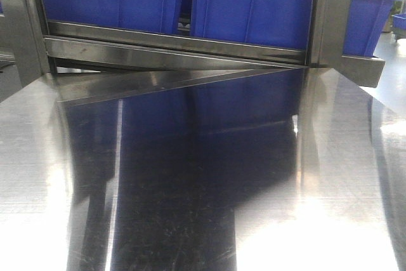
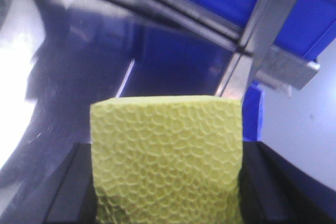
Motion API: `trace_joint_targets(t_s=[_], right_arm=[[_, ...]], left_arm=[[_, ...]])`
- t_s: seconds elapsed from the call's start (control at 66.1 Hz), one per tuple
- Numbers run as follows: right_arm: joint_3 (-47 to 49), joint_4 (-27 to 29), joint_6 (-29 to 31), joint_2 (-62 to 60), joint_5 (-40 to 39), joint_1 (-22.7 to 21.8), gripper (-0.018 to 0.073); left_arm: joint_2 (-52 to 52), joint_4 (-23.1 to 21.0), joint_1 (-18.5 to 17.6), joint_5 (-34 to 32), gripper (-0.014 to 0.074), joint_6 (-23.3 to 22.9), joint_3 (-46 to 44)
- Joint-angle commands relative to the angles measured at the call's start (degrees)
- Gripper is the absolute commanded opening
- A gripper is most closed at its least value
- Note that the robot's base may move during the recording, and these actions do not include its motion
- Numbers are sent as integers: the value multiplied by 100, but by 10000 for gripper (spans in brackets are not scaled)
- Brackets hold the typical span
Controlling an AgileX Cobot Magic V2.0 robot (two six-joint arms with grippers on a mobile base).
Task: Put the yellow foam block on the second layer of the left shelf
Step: 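Raise the held cube with the right gripper and retract it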
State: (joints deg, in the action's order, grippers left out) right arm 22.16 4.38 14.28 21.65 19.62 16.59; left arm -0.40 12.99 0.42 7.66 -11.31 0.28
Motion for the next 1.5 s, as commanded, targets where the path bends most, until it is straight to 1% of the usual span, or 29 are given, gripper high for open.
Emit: trace_joint_targets(t_s=[0.0, 0.091, 0.212, 1.482], right_arm=[[135, 22, -17, -426, -500, -50, 267], [135, 22, -17, -842, -532, -50, 267], [135, 22, -17, -1059, -548, -50, 267], [135, 22, -17, -1077, -554, -50, 267]], left_arm=[[-83, 3, 4, -491, 137, -22, 148], [-83, 3, 4, -491, 137, -22, 148], [-83, 3, 4, -491, 137, -22, 148], [-83, 3, 4, -491, 137, -22, 148]])
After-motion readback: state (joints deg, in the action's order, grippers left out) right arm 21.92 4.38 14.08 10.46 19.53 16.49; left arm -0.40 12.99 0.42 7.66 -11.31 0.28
